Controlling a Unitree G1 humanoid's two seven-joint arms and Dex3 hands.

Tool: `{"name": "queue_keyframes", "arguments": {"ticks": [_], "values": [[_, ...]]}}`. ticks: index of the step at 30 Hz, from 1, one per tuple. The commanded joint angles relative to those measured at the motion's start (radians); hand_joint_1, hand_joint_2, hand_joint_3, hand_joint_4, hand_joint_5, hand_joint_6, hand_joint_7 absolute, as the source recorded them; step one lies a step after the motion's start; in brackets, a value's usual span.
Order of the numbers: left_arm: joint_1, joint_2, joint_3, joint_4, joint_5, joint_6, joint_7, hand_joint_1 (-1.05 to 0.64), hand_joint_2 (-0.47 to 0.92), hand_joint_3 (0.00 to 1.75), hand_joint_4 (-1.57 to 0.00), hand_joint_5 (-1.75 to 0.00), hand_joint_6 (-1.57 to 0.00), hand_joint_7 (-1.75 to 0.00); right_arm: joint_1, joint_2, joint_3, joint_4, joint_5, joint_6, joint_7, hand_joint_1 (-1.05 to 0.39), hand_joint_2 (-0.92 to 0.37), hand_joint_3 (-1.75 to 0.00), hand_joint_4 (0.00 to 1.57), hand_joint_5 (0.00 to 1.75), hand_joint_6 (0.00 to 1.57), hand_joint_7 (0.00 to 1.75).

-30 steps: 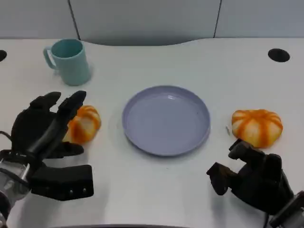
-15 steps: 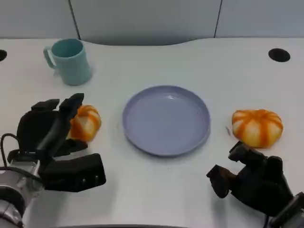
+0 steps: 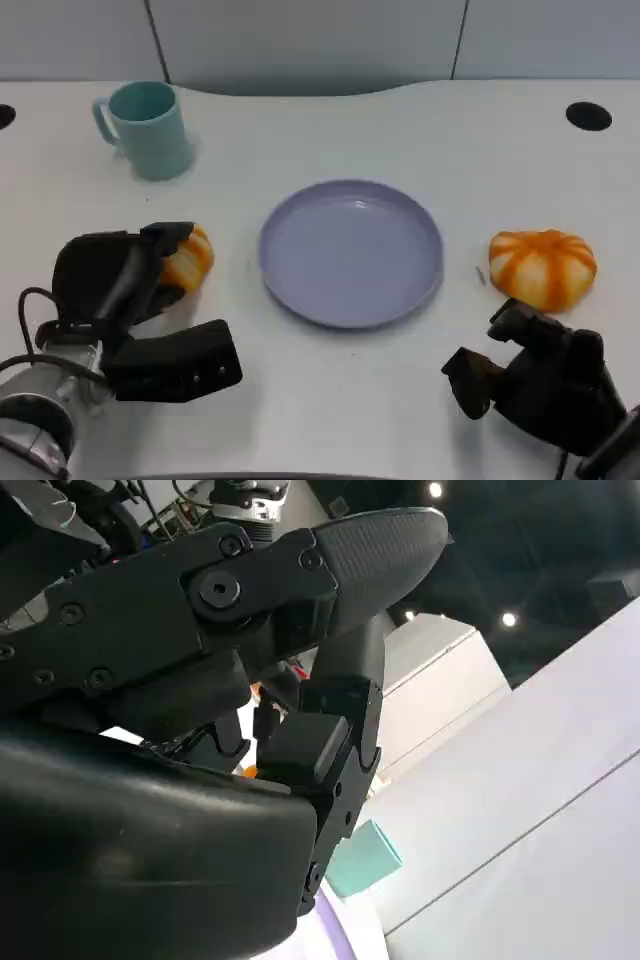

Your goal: Grasp the bread from the table and place it into the plate.

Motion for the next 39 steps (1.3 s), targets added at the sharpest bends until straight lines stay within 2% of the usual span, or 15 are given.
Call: {"name": "queue_keyframes", "arguments": {"ticks": [1, 8, 11, 14, 19, 23, 29, 34, 39], "values": [[-0.015, 0.011, 0.004, 0.008, -0.014, 0.0, 0.019, -0.18, 0.9, 0.01, -0.99, -0.14, -0.95, -0.08, 0.008, -0.016, -0.007, -0.003, 0.0, -0.004, 0.003, -0.68, -0.92, -0.11, 0.89, 1.4, 0.96, 0.65], [-0.024, 0.02, 0.003, 0.008, -0.018, -0.018, -0.001, -0.24, 0.87, 0.0, -1.06, -0.15, -1.03, -0.06, -0.01, -0.015, -0.01, 0.03, -0.004, -0.022, 0.015, -0.69, -0.92, -0.11, 0.9, 1.4, 0.95, 0.66], [-0.024, 0.024, 0.016, 0.006, -0.032, -0.031, -0.003, -0.24, 0.87, 0.0, -1.05, -0.13, -1.03, -0.04, -0.007, -0.026, 0.001, 0.003, -0.004, 0.038, -0.017, -0.72, -0.92, -0.07, 0.91, 1.41, 0.96, 0.66], [-0.018, 0.024, 0.051, 0.004, -0.071, -0.054, -0.024, -0.24, 0.87, 0.0, -1.05, -0.12, -1.03, -0.03, -0.011, -0.032, 0.004, -0.001, -0.009, 0.055, -0.028, -0.74, -0.92, -0.03, 0.93, 1.38, 0.98, 0.64], [-0.014, 0.021, 0.098, -0.002, -0.129, -0.101, -0.042, -0.24, 0.88, 0.01, -1.06, -0.1, -1.03, -0.02, -0.022, -0.029, 0.003, 0.016, -0.018, 0.032, -0.013, -0.73, -0.92, -0.07, 0.91, 1.38, 0.96, 0.65], [-0.026, 0.013, 0.121, -0.017, -0.155, -0.184, 0.005, -0.27, 0.9, 0.01, -1.09, -0.1, -1.05, -0.02, -0.039, -0.023, -0.006, 0.054, -0.019, 0.01, -0.002, -0.72, -0.92, -0.06, 0.92, 1.39, 0.96, 0.64], [-0.06, 0.013, 0.091, -0.044, -0.12, -0.262, 0.086, -0.28, 0.91, 0.01, -1.1, -0.09, -1.05, -0.01, -0.043, -0.017, -0.006, 0.06, -0.019, 0.01, -0.015, -0.72, -0.92, -0.05, 0.92, 1.38, 0.97, 0.63], [-0.082, 0.018, 0.069, -0.065, -0.097, -0.311, 0.148, -0.29, 0.89, 0.0, -1.13, -0.08, -1.06, -0.01, -0.069, -0.014, -0.013, 0.109, -0.026, -0.031, -0.004, -0.72, -0.92, -0.07, 0.93, 1.38, 0.98, 0.63], [-0.102, 0.024, 0.037, -0.06, -0.06, -0.23, 0.176, -0.37, 0.87, 0.0, -1.13, -0.07, -1.05, -0.01, -0.094, -0.015, -0.018, 0.159, -0.03, -0.063, 0.021, -0.72, -0.92, -0.08, 0.93, 1.36, 0.99, 0.63]]}}
